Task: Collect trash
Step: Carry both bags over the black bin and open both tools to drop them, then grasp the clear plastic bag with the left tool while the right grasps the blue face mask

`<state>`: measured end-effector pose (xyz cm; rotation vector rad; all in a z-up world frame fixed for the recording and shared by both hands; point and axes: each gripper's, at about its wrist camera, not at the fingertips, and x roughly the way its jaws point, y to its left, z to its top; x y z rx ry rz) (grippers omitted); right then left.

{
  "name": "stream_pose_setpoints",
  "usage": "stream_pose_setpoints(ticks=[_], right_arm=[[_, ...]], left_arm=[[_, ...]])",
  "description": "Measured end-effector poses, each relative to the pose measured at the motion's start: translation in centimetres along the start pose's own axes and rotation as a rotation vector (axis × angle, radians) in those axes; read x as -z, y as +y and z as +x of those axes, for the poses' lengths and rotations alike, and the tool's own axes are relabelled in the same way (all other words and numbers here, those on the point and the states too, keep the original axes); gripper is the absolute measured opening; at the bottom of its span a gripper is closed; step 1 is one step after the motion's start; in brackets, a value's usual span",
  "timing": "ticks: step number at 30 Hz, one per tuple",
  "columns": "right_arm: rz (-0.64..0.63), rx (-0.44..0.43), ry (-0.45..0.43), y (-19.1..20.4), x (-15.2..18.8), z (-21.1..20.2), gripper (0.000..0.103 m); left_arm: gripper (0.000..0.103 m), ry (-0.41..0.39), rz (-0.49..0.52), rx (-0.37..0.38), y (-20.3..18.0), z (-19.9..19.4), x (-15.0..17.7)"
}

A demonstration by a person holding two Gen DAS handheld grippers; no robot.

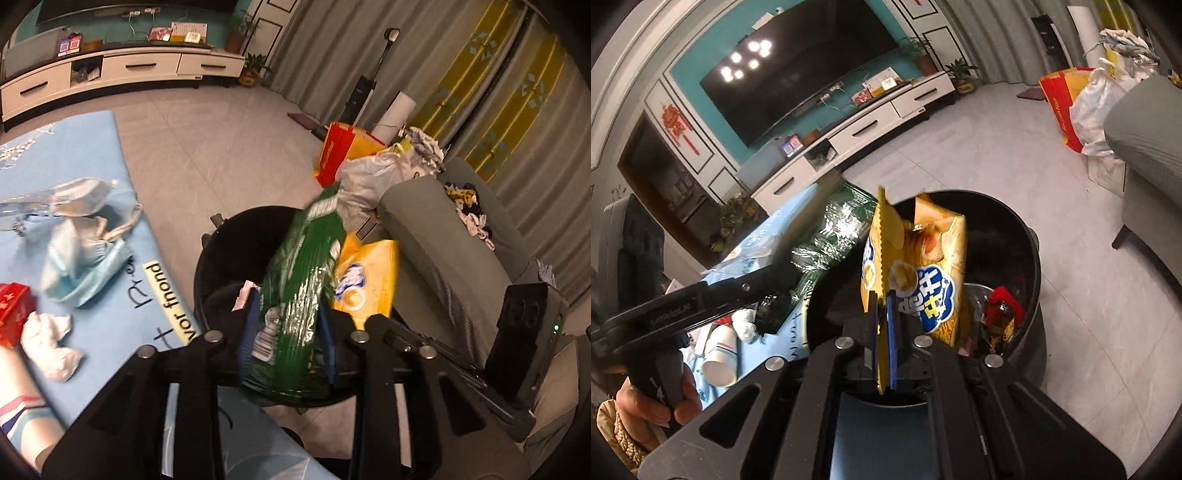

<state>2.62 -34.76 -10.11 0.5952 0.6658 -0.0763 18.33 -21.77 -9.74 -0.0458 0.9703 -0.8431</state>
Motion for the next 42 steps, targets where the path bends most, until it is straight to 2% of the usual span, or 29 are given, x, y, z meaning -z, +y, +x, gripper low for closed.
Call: stream_pose_setpoints(ticks=[2,3,4,5,6,8,10,14,16,18,22,24,26,30,34,37,40,42], right_arm=[[0.011,0.009,0.015,-0.4,0.0,0.5,0.011],[0.018,0.010,0.024,-0.5,0.0,0.8,0.014],[0.022,0.010,0.026,-0.5,0.0,1.0,0.026],[0.029,0.015,0.025,-0.5,0.0,1.0,0.041],[0.037,0.020,0.019,-0.5,-0.1,0.9,0.045],[0.047,0.010,0.007,-0.6,-0.2,0.5,0.048],[0.047,0.002,0.003,-0.4,-0.2,0.2,0.050],[0.042,-0.035,0.021,0.3,-0.1,0.2,0.065],[0.043,-0.067,0.048,1.2,0.1,0.6,0.073],[0.039,-0.093,0.072,1.9,0.1,1.0,0.078],[0.000,-0.127,0.112,4.6,0.2,1.8,0.086],[-0.038,-0.132,0.132,6.2,0.3,2.3,0.087],[-0.083,-0.138,0.147,8.0,0.3,2.8,0.087],[-0.158,-0.130,0.172,10.7,0.0,4.0,0.087],[-0.204,-0.132,0.207,12.8,-0.7,6.6,0.087],[-0.210,-0.131,0.235,14.1,-1.3,9.0,0.087],[-0.218,-0.129,0.237,15.4,-1.9,11.3,0.087],[-0.229,-0.109,0.225,15.9,-2.4,12.4,0.087]], left_arm=[[0.037,0.011,0.000,-0.004,0.1,0.7,-0.1],[0.050,0.012,-0.003,-0.004,0.2,0.8,-0.2],[0.062,0.012,-0.005,0.003,0.2,0.9,-0.3],[0.065,0.007,-0.007,0.009,0.3,0.8,-0.3],[0.067,0.002,-0.006,0.006,0.4,0.5,-0.3],[0.069,-0.010,-0.005,0.001,0.9,-0.4,-0.1],[0.076,-0.030,-0.018,0.007,1.5,-1.6,0.0],[0.091,-0.091,-0.078,0.022,4.3,-5.9,1.0],[0.096,-0.112,-0.093,-0.019,5.7,-7.8,1.6],[0.100,-0.136,-0.109,-0.096,7.3,-10.0,2.3],[0.100,-0.160,-0.145,-0.252,10.3,-13.3,3.5],[0.100,-0.161,-0.152,-0.315,11.6,-14.4,4.1],[0.100,-0.170,-0.155,-0.351,12.7,-15.2,4.5],[0.100,-0.180,-0.140,-0.365,14.2,-16.0,4.2],[0.100,-0.172,-0.025,-0.395,14.5,-15.3,2.5],[0.100,-0.130,0.109,-0.415,14.5,-13.4,0.3],[0.100,-0.080,0.266,-0.484,14.2,-10.9,-1.3],[0.100,-0.065,0.317,-0.480,14.3,-9.6,-2.3]])
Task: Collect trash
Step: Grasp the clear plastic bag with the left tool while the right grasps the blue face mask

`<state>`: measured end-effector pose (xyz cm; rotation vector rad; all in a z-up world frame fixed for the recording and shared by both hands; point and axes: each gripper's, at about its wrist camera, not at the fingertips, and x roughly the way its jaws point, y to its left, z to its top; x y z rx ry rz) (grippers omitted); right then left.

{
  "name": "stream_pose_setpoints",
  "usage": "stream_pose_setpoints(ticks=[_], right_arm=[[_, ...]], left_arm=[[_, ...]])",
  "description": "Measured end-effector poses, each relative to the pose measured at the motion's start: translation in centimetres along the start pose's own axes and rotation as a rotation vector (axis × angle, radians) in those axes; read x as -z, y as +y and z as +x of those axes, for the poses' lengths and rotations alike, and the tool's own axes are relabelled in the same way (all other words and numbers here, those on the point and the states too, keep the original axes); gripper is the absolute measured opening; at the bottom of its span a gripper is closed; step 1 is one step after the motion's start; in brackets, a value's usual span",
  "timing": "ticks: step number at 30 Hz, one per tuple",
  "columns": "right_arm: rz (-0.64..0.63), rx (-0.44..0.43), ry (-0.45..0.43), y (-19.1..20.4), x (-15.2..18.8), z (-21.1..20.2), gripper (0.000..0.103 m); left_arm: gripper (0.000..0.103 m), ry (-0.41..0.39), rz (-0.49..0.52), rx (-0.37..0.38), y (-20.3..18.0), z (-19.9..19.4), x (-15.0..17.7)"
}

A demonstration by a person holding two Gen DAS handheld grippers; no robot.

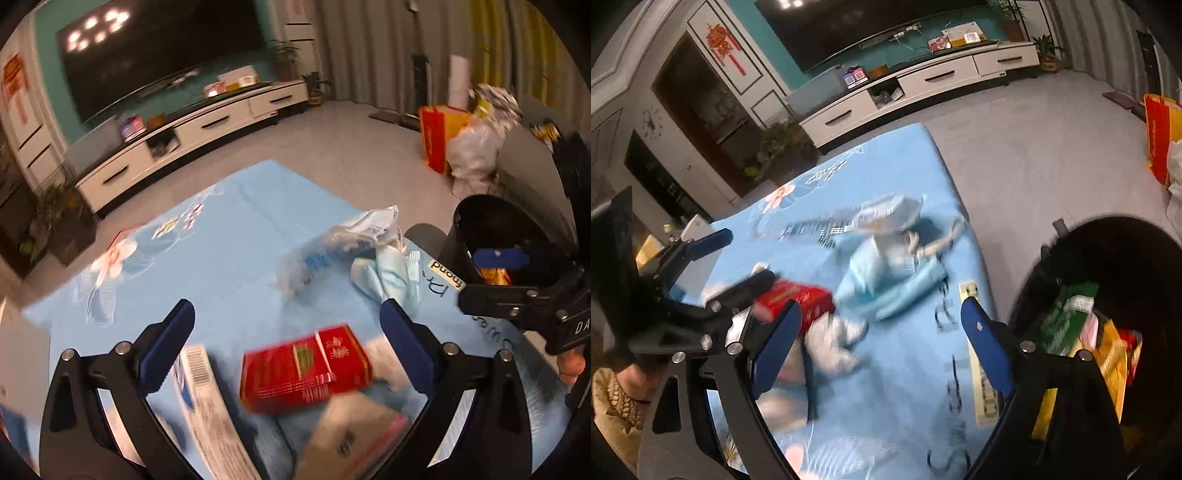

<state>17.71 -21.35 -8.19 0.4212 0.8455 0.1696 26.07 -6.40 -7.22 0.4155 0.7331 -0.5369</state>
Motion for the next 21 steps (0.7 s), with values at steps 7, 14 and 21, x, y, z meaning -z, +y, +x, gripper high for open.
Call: stream_pose_setpoints(ticks=[7,14,21], right_arm=[[-0.026,0.026,0.040,0.1,-2.3,3.9,0.071],[-0.010,0.034,0.105,-0.5,-2.0,5.7,0.021],[0.030,0.019,0.062,-0.7,-0.8,2.6,0.008]], left_arm=[[0.081,0.055,0.030,0.059,0.6,4.5,-2.0],[0.028,0.118,-0.009,0.142,0.9,6.9,-2.0],[0.015,0.053,-0.177,0.161,2.3,3.3,-1.4]])
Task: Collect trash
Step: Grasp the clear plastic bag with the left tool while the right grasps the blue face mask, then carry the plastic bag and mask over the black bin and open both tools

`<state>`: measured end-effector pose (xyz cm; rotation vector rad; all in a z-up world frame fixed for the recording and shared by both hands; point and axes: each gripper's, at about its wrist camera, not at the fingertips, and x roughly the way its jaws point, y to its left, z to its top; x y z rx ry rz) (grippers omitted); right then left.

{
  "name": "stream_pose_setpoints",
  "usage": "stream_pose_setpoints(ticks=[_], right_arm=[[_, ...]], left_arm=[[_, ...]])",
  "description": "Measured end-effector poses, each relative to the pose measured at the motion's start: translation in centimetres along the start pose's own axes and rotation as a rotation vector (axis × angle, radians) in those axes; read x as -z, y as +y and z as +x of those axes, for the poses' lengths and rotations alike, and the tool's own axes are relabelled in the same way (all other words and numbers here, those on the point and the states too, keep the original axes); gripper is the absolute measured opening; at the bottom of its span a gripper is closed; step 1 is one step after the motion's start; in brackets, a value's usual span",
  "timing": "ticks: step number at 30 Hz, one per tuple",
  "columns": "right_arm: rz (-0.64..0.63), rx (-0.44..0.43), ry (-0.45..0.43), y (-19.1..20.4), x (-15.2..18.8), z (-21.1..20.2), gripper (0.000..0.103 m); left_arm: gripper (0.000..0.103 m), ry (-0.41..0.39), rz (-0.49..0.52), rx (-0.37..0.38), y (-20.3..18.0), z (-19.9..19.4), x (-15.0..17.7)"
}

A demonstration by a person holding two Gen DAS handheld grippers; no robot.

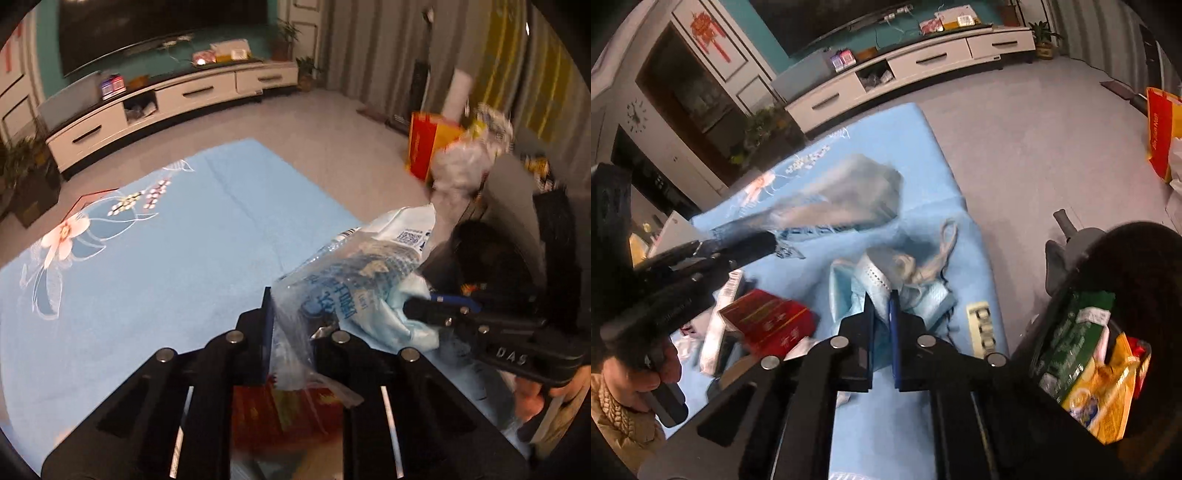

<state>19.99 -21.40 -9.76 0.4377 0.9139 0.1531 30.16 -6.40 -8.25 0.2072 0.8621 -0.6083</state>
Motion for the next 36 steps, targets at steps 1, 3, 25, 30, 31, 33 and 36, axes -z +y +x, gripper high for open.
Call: stream_pose_setpoints(ticks=[1,3,25,30,31,33,36], right_arm=[[0.009,-0.015,-0.013,0.0,0.4,-0.9,0.008],[0.021,-0.027,-0.035,-0.1,1.1,-2.4,0.008],[0.132,0.048,-0.216,-5.0,9.1,-18.4,0.008],[0.181,0.069,-0.253,-7.4,9.7,-19.6,0.008],[0.190,0.071,-0.257,-7.8,9.7,-19.7,0.008],[0.208,0.074,-0.258,-8.7,9.7,-19.6,0.008],[0.232,0.077,-0.256,-9.9,9.9,-19.3,0.008]], left_arm=[[0.015,-0.012,-0.011,0.007,-0.1,-0.8,0.2],[0.015,-0.035,-0.042,0.019,-0.5,-2.9,0.9],[0.015,-0.110,-0.194,0.148,-9.6,-13.5,8.4],[0.016,-0.088,-0.179,0.188,-12.2,-12.2,7.5],[0.016,-0.081,-0.176,0.191,-12.7,-11.9,7.3],[0.016,-0.062,-0.173,0.202,-13.4,-11.0,6.9],[0.016,-0.033,-0.172,0.220,-14.2,-9.5,6.3]])
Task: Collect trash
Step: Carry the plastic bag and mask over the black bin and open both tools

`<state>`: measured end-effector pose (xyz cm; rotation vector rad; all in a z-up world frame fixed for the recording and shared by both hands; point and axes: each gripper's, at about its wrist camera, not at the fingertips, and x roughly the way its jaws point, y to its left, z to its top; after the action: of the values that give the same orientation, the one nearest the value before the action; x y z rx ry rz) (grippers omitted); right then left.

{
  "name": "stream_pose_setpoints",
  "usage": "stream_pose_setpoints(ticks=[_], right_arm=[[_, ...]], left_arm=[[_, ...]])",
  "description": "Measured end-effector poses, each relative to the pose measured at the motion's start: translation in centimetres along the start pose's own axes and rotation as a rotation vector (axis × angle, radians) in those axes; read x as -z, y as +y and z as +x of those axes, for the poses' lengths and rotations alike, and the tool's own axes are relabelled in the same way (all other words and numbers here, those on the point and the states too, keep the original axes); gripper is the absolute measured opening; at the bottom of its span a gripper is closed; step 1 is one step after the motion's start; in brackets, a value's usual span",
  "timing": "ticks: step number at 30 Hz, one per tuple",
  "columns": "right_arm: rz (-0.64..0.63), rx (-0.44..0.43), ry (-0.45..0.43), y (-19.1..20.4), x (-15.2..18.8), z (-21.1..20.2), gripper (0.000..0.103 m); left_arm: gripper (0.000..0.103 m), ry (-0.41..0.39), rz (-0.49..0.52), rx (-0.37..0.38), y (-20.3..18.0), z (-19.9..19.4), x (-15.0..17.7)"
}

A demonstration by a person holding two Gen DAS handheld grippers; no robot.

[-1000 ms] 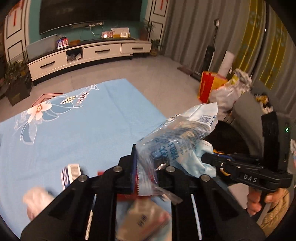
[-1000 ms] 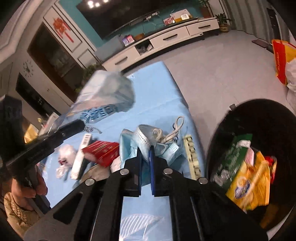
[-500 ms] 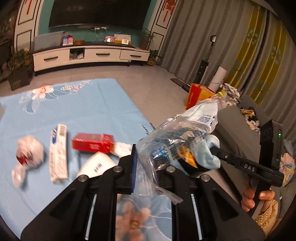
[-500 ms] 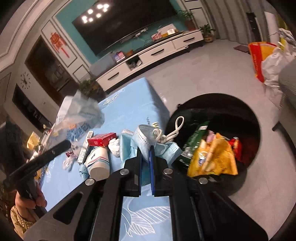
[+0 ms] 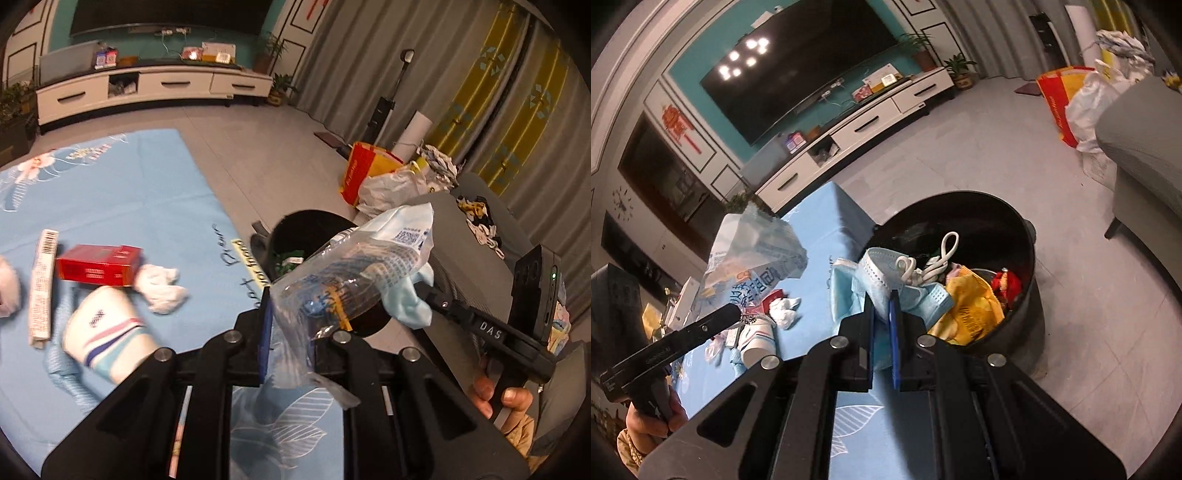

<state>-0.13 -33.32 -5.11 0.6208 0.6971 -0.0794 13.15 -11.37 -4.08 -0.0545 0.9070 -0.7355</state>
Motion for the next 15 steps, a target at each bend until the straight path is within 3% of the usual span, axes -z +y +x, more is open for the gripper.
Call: stream_pose_setpoints(ticks=[11,15], right_arm=[[0.059,0.014,0.028,-3.2,-0.2,2.3,0.008],[0.067,0.022,0.030,-3.7,-0.5,3.3,0.011]], left_arm=[[0.016,0.087,0.025,-0.009,-2.5,6.7,-1.3],[0.023,0.108,0.021,-0.010,-2.9,8.8,-1.9]])
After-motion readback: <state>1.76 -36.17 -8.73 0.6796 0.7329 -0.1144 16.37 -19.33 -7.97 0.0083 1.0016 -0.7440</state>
